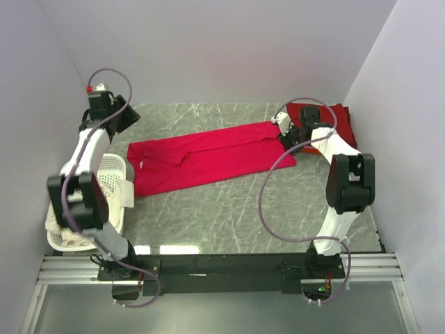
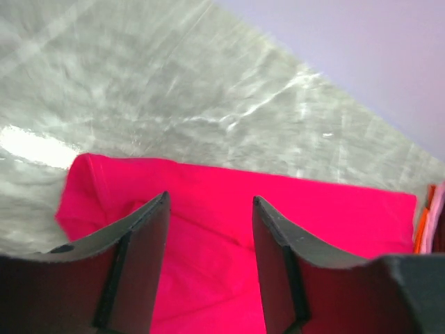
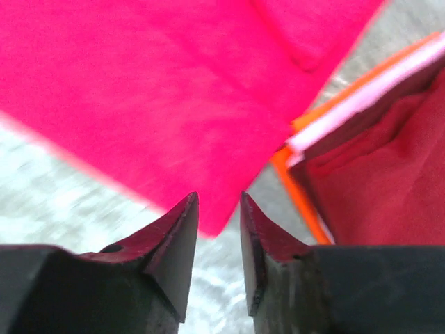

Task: Fold and stack the t-shirts
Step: Fold the tshirt

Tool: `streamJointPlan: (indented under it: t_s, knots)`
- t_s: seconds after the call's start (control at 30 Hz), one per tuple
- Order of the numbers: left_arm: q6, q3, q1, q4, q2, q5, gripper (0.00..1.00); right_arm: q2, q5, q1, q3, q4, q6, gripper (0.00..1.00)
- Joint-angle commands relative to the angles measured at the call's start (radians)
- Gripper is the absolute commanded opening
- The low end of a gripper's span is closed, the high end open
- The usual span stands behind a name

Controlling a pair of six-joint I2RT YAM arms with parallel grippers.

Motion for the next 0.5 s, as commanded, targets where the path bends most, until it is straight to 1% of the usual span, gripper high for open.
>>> streamJointPlan:
  t_s: [0.0,0.03,0.07,0.1,0.13,0.17,0.2,0.23,0.27,0.3,0.33,0.37,0.4,0.43,0.47]
  knots:
    - [0.145,-0.115,-0.003,0.054,-0.248,0.028,0.57,-0.127,-0.156,0.041,-0.014,-0.128,-0.116,0.39]
    - [0.155,-0.157,-0.003,0.066,-0.326,0.059,0.57,-0.133,-0.218,0.059,-0.015,-0.168,-0.21,0.45]
    - [0.162,-0.199,-0.003,0.07,-0.363,0.07,0.58,-0.142,-0.236,0.078,-0.024,-0.192,-0.24,0.45]
    - [0.162,-0.267,-0.003,0.07,-0.429,0.076,0.58,-0.148,-0.249,0.136,-0.052,-0.216,-0.266,0.46]
    - [0.162,-0.3,-0.003,0.07,-0.46,0.078,0.58,-0.154,-0.259,0.173,-0.069,-0.226,-0.323,0.47]
    - [0.156,-0.329,-0.001,0.06,-0.491,0.072,0.58,-0.168,-0.247,0.209,-0.093,-0.218,-0.337,0.48]
    - [0.155,-0.383,-0.003,0.056,-0.547,0.067,0.58,-0.174,-0.223,0.315,-0.144,-0.16,-0.334,0.51]
    - [0.158,-0.409,-0.003,0.053,-0.573,0.059,0.58,-0.177,-0.179,0.369,-0.164,-0.119,-0.293,0.54]
    - [0.165,-0.433,-0.003,0.045,-0.601,0.039,0.58,-0.174,-0.084,0.433,-0.179,-0.074,-0.264,0.55]
    - [0.173,-0.464,-0.003,0.031,-0.65,0.024,0.58,-0.162,-0.022,0.484,-0.188,0.02,-0.227,0.56]
    - [0.181,-0.475,-0.003,0.018,-0.675,0.004,0.58,-0.15,0.027,0.589,-0.182,0.055,-0.161,0.57]
    - [0.191,-0.484,-0.003,0.001,-0.699,-0.04,0.58,-0.116,0.097,0.633,-0.167,0.078,-0.141,0.57]
    - [0.195,-0.509,-0.003,-0.001,-0.756,-0.06,0.58,-0.099,0.127,0.671,-0.134,0.128,-0.119,0.58]
    - [0.196,-0.523,-0.003,0.002,-0.785,-0.082,0.59,-0.082,0.151,0.75,-0.117,0.15,-0.087,0.6]
    - [0.196,-0.538,-0.001,0.008,-0.816,-0.121,0.61,-0.041,0.186,0.783,-0.095,0.17,-0.075,0.61]
